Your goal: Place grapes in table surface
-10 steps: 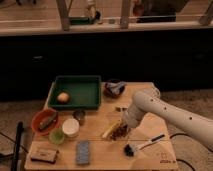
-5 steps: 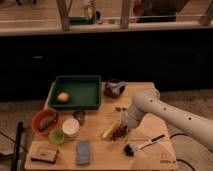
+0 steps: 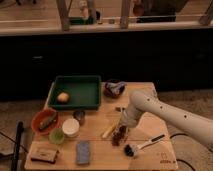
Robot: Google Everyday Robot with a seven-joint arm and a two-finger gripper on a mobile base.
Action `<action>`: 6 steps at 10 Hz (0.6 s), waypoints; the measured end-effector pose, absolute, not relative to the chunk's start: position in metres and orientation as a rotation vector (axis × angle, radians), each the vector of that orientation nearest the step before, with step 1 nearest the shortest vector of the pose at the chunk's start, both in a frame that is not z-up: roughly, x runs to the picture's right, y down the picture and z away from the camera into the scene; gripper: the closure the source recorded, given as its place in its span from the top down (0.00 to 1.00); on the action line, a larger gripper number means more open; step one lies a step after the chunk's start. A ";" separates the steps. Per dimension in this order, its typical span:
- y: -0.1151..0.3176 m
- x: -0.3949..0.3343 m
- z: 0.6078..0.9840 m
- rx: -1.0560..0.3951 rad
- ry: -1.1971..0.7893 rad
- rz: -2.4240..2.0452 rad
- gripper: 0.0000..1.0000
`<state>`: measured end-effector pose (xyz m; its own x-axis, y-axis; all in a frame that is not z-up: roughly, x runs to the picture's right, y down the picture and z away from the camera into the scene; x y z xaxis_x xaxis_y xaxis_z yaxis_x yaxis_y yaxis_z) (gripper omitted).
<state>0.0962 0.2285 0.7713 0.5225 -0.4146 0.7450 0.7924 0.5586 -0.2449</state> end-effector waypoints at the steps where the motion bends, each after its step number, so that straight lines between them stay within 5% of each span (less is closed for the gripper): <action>1: 0.229 0.095 0.773 -0.628 -0.688 -0.786 0.80; 6: 0.225 0.100 0.772 -0.635 -0.680 -0.792 0.80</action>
